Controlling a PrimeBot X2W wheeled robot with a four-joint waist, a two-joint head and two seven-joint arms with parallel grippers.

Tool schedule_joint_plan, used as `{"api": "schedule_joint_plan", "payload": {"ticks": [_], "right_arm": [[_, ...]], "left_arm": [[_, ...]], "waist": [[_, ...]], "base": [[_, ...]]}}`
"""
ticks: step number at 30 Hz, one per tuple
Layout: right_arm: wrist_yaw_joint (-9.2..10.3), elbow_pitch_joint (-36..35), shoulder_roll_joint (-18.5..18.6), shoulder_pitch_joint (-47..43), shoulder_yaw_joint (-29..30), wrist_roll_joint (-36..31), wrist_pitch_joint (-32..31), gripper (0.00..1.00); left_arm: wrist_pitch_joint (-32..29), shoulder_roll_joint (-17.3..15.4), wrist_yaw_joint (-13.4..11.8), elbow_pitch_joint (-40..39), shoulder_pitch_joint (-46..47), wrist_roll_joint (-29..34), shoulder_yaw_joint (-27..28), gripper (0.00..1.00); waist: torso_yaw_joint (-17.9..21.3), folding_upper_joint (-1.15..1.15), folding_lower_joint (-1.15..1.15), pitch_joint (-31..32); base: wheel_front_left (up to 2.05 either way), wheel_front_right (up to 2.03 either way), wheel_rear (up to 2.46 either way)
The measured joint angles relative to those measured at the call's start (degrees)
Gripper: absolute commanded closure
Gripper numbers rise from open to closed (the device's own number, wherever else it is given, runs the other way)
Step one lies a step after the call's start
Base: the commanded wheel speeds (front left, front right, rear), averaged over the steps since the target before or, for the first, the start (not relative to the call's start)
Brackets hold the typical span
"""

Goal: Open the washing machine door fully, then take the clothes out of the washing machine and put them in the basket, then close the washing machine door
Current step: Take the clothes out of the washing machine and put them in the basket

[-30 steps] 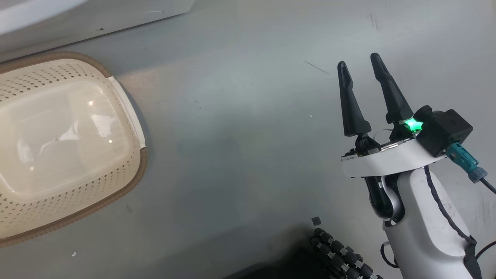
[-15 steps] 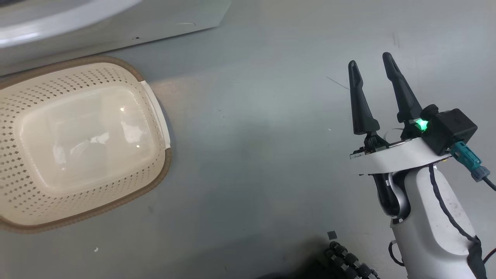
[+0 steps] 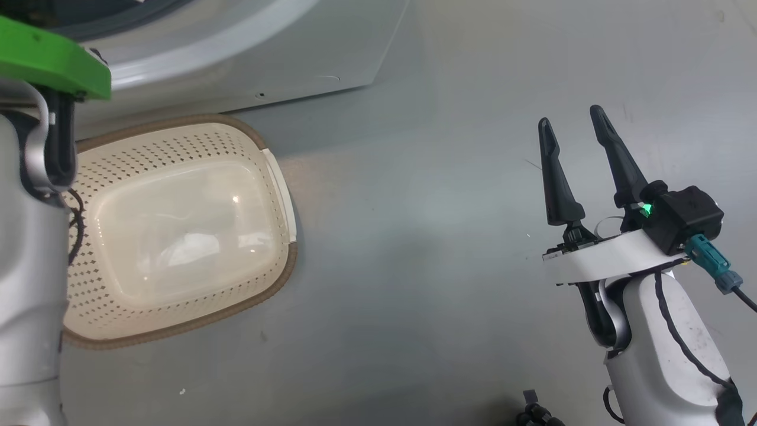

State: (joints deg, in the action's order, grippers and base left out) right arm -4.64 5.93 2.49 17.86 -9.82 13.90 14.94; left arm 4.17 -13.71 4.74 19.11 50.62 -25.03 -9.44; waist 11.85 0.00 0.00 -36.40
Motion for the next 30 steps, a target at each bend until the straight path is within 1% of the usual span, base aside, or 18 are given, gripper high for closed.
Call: {"api": "schedule_joint_plan", "payload": {"ticks": [4, 10, 20, 24, 30], "right_arm": [[-0.04, 0.04, 0.02, -1.37, 0.52, -0.51, 0.00, 0.00], [-0.56, 0.46, 0.03, -3.98, 0.92, -1.47, 0.00, 0.00], [-0.83, 1.23, 0.03, -7.81, 0.96, -2.57, 0.00, 0.00], [-0.86, 1.32, 0.03, -9.42, 0.88, -3.03, 0.00, 0.00], [-1.26, 1.30, 0.03, -10.68, 0.64, -3.31, 0.00, 0.00]], "left_arm": [[4.48, 1.36, -1.36, -1.22, -3.95, 0.34, 0.18, 1.00], [9.81, 2.81, -2.54, -3.44, -8.79, 1.92, -0.03, 1.00], [10.12, 4.57, -3.96, -9.89, -15.01, 3.64, -0.60, 1.00], [10.28, 5.69, -4.03, -12.78, -16.94, 5.34, -2.20, 1.00], [10.28, 6.00, -4.76, -15.27, -22.75, 6.10, -3.67, 1.00]], "waist": [[-1.26, 0.00, 0.00, 2.15], [-3.33, 0.00, 0.00, 5.59], [-6.70, 0.00, 0.00, 11.84], [-8.11, 0.00, 0.00, 14.17], [-10.15, 0.00, 0.00, 17.11]], "base": [[0.00, 0.00, 0.00], [0.00, 0.00, 0.00], [0.00, 0.00, 0.00], [0.00, 0.00, 0.00], [0.00, 0.00, 0.00]]}}
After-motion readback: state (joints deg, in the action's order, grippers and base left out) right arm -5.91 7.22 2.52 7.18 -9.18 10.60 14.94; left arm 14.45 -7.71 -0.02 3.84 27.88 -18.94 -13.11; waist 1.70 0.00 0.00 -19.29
